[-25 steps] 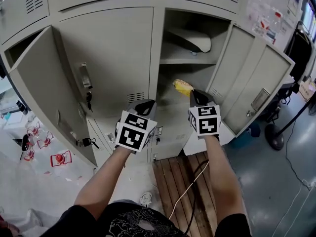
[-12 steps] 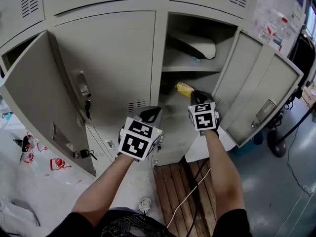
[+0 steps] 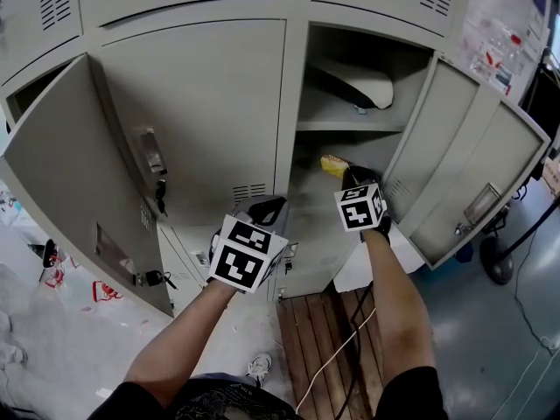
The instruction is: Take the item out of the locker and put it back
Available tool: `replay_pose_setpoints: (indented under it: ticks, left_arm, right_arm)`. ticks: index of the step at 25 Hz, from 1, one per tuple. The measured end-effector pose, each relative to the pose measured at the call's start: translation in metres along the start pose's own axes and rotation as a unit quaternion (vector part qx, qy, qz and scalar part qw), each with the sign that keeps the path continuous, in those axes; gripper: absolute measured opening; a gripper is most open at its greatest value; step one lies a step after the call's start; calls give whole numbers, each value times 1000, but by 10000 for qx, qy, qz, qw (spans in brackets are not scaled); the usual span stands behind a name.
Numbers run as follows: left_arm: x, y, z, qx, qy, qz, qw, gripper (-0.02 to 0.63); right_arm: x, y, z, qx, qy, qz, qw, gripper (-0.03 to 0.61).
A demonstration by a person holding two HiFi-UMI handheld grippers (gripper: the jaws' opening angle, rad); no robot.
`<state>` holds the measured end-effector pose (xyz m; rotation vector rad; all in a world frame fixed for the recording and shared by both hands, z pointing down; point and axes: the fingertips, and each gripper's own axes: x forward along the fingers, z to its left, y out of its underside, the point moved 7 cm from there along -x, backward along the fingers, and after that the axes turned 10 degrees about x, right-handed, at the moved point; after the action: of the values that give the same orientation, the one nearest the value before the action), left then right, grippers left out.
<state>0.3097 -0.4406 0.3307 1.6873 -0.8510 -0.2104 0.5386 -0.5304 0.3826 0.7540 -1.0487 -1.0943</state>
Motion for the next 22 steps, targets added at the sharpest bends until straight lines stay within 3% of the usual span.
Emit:
replay_pose_setpoints:
  ticks: [22]
  left_arm:
    - [-7, 5, 1, 151, -68, 31, 9999, 0]
  right_arm:
    - [10, 16, 23, 33, -30, 366, 9993, 52]
